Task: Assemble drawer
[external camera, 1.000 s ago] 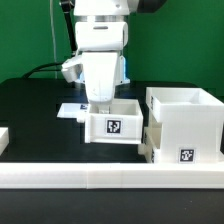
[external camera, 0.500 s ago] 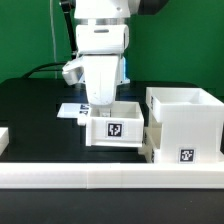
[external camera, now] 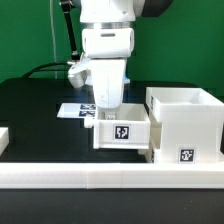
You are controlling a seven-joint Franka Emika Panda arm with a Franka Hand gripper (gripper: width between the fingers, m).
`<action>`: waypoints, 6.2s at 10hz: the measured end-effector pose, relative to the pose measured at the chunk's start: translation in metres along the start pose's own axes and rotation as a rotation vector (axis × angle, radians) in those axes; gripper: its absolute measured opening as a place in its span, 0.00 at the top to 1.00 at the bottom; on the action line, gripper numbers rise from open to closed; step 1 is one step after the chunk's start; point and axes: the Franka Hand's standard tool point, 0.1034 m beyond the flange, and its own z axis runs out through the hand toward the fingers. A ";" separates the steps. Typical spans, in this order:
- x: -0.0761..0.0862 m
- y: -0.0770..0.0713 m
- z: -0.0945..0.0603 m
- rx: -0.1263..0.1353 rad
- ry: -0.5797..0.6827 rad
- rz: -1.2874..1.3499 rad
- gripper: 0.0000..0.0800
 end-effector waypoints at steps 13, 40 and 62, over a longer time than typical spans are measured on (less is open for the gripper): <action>0.013 0.000 0.001 -0.015 -0.003 -0.011 0.95; 0.020 0.008 -0.036 -0.020 -0.041 -0.053 0.19; -0.034 0.017 -0.001 0.055 -0.037 -0.068 0.19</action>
Offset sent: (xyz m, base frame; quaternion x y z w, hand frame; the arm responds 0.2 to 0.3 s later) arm -0.0042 0.0072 0.0038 -0.0094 -0.0104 0.0019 0.9999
